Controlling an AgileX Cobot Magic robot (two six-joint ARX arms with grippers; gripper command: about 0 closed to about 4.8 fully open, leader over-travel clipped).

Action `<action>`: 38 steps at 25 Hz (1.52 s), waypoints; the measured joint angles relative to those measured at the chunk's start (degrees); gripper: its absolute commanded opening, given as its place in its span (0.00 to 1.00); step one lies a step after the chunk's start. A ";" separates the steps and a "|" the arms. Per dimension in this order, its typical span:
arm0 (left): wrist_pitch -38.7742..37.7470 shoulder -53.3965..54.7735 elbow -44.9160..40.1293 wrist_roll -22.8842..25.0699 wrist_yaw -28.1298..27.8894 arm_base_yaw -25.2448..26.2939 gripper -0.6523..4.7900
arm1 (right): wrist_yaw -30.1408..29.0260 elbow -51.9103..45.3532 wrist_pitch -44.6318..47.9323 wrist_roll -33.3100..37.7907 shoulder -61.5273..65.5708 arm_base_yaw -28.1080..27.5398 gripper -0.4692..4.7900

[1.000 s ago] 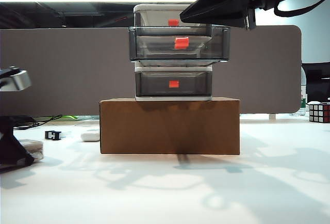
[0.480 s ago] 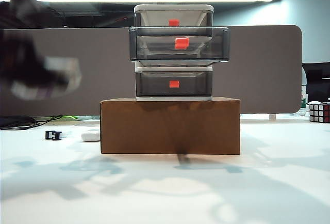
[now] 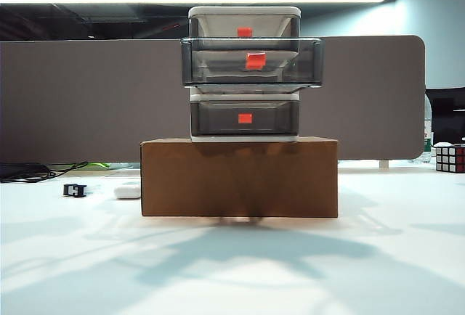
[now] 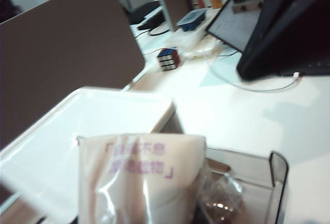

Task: Open the second layer of the drawer on the table, pick up a pack of napkins on the table and put it in, and finally close the drawer.

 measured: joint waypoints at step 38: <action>-7.65 18.03 9.66 3.37 3.34 -4.04 0.70 | -0.22 0.00 -3.61 0.00 -2.95 -4.76 0.08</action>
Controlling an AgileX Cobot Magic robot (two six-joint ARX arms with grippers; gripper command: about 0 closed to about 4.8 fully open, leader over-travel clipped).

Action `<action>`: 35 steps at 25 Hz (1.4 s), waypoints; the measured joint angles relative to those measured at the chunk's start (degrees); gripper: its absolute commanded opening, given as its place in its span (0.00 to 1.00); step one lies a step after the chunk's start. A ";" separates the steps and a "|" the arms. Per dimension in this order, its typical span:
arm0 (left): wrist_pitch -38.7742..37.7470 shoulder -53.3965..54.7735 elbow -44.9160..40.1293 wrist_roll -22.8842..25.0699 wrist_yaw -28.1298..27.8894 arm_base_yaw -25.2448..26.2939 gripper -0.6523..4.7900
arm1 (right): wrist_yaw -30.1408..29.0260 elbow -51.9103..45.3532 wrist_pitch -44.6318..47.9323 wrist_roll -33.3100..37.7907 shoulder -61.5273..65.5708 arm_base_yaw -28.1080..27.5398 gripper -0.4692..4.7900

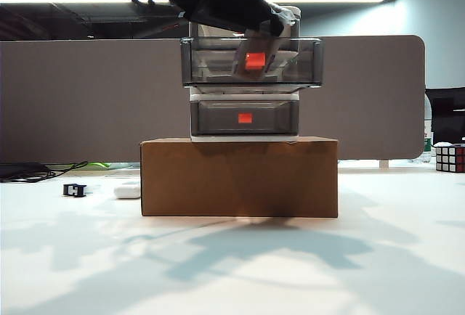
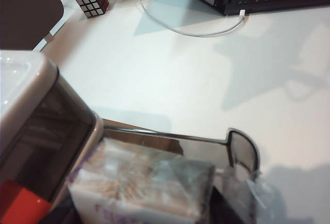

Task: Open the second layer of the drawer on the table, pick up a pack of napkins on the table and put it in, and finally close the drawer.

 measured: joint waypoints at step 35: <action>-16.63 -15.50 0.07 -4.96 -6.47 -0.04 0.75 | 6.36 -0.04 -10.51 -5.77 4.72 0.33 0.08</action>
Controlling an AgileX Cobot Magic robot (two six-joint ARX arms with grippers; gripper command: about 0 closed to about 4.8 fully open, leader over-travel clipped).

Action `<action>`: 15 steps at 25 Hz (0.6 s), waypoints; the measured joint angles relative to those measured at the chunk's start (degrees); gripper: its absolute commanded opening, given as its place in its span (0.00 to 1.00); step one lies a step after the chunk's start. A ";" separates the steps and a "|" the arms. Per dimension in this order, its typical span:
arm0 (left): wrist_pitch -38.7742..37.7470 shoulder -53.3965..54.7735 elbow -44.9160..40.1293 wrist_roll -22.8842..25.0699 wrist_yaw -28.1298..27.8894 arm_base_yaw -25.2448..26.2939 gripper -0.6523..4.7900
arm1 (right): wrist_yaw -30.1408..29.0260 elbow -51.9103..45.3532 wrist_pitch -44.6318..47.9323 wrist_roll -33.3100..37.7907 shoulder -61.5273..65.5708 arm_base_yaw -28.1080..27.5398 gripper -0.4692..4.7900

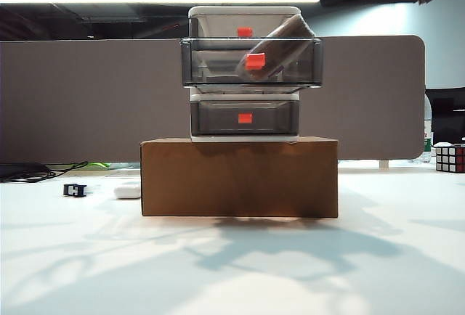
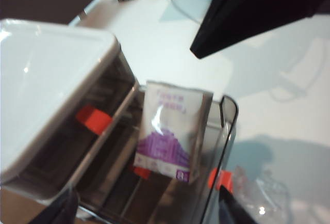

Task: Open the second layer of the drawer on the table, pick up a pack of napkins on the table and put it in, and finally close the drawer.

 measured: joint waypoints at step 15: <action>-0.92 0.02 0.00 0.02 0.04 0.02 0.75 | 0.46 0.04 3.74 -0.04 5.68 6.58 0.08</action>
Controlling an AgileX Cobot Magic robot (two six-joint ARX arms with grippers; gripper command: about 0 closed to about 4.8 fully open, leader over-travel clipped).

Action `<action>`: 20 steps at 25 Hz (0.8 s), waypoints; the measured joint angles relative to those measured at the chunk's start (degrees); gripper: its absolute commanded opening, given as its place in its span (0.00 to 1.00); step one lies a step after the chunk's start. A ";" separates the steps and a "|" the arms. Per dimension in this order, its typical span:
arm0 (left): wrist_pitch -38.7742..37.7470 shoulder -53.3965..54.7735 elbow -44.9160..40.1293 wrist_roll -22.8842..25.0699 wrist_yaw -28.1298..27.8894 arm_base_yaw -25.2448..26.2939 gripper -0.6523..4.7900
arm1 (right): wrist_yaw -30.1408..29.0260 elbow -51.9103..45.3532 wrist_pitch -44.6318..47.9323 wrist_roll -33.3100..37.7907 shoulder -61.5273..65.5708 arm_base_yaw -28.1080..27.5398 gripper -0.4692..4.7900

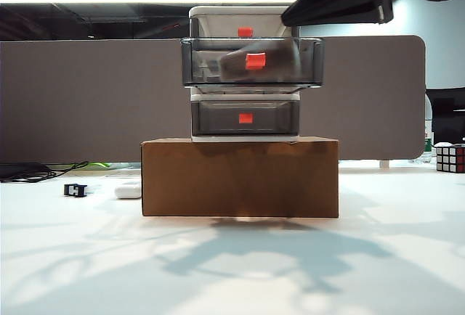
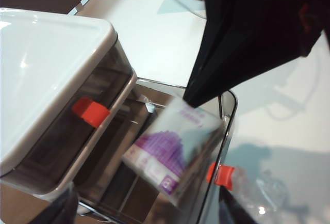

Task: Open the second layer of the drawer on the table, pick up a pack of napkins on the table and put it in, and finally close the drawer.

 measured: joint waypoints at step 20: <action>-10.56 7.10 -0.04 -7.87 11.15 -2.12 0.11 | 3.34 20.13 3.45 0.22 14.38 0.63 0.08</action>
